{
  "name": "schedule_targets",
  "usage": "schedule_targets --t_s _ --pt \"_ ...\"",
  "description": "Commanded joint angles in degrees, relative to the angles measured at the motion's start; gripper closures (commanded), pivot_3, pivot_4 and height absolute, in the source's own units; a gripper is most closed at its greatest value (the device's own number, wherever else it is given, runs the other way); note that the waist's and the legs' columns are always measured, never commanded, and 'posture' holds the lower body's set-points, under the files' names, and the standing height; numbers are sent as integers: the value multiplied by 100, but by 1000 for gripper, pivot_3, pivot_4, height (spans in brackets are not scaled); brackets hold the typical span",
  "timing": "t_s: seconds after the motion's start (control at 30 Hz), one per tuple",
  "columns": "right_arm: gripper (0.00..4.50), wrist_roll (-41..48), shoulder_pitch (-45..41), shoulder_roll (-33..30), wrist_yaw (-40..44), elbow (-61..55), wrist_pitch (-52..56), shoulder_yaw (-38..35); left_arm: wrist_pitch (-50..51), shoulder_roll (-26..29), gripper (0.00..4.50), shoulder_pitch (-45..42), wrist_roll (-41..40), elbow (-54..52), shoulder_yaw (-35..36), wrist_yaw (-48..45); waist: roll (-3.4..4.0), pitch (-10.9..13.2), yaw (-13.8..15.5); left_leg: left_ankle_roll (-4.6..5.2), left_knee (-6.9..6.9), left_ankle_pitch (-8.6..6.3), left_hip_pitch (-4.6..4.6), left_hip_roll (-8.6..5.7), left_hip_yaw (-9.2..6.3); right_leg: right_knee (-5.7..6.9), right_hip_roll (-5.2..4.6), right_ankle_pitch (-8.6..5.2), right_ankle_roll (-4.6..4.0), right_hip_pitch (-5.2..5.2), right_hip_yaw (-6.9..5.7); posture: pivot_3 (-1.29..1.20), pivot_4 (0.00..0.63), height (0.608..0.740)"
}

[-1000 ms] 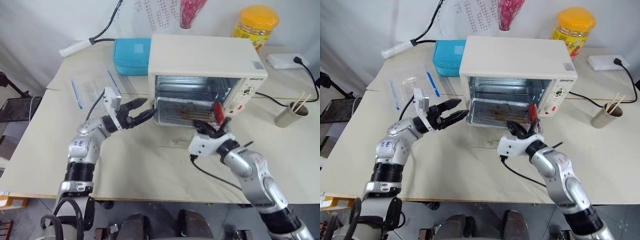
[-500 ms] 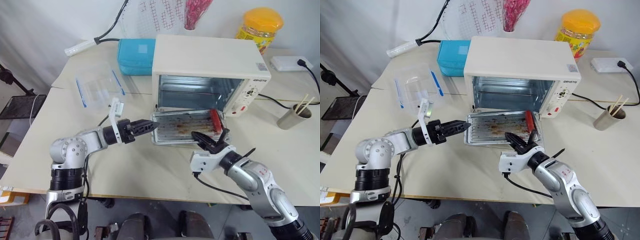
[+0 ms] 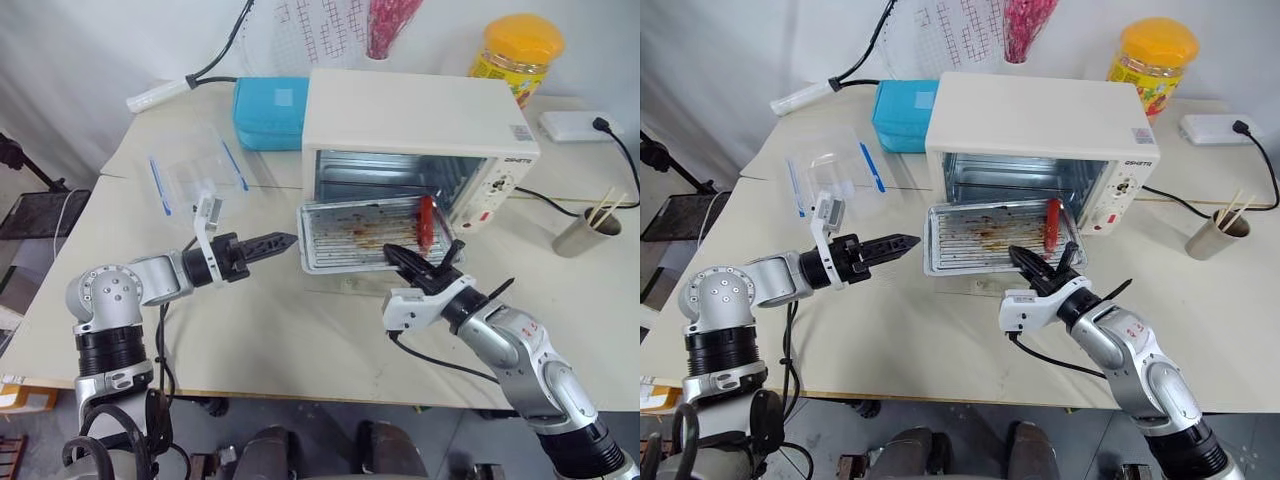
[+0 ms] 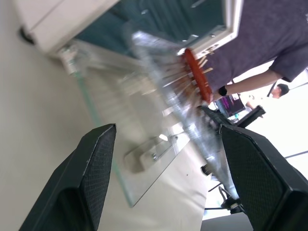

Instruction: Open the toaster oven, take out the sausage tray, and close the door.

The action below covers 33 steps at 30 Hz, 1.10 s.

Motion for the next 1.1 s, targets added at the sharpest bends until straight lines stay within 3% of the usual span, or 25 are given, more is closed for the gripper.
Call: schedule_targets --t_s 0.03,0.37,0.47,0.77,0.97,1.1 --pt "4452 86 -159 61 -128 -77 -177 -77 280 -159 842 -206 -308 37 213 157 -1 1 15 0 0 0 0 -1 0 0 -1 0 0 0 0 0 150 740" --pt "4452 192 -343 67 22 127 -484 44 1154 -1065 842 -853 -894 661 1169 1205 -5 3 -2 -1 0 1 -1 -2 -6 1 0 0 0 2 0 0 150 740" --pt "4500 256 -386 79 22 153 -589 54 1232 -1224 1474 -908 -1126 860 1288 1637 -5 3 2 -1 -2 1 -1 -2 -6 1 0 0 0 2 1 0 150 740" --pt "4500 420 -444 79 79 210 -766 30 1233 -1148 4300 -998 -2236 1533 1337 2758 -7 4 11 -1 -1 1 0 -5 -8 3 -3 0 0 2 2 0 150 740" --pt "4500 1064 -341 196 359 178 -609 -75 1132 -1068 4456 -1083 -3188 2107 1455 3583 -8 5 8 -2 0 2 1 -5 -9 6 -2 0 0 2 3 0 150 740" --pt "3253 1330 -263 35 527 149 -783 -130 585 -990 4500 -820 -4299 2175 1302 4551 -9 5 5 -2 0 2 1 -4 -11 7 -3 0 0 2 3 0 150 740"
